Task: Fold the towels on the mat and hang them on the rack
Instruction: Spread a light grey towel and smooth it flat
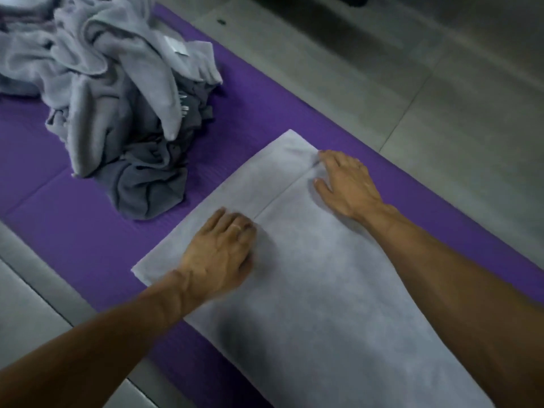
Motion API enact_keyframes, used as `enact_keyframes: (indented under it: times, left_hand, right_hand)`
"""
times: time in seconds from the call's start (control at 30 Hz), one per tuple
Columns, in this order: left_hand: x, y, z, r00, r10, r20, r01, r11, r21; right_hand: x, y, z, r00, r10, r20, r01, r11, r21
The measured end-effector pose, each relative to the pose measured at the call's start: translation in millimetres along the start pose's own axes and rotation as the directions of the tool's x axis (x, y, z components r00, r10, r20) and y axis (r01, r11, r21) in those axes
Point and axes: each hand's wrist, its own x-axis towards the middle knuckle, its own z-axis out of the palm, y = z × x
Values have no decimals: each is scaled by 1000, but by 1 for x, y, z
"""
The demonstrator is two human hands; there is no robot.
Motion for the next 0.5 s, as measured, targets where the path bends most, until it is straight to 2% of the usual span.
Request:
enact_keyframes:
  times: [0.23, 0.33, 0.37, 0.5]
  left_hand:
    - [45, 133, -63, 988, 153, 13, -151, 986, -74]
    - [34, 194, -66, 949, 315, -7, -314, 945, -92]
    - [30, 215, -65, 933, 358, 24, -355, 931, -89]
    - [15, 311, -43, 874, 481, 66, -473, 875, -105]
  right_hand:
    - [-147, 67, -46, 965, 231, -125, -217, 969, 119]
    - [-221, 107, -62, 917, 362, -169, -340, 929, 147]
    - [-247, 120, -66, 897, 404, -181, -380, 912, 154]
    - [-360, 172, -74, 807, 554, -205, -532, 832, 155]
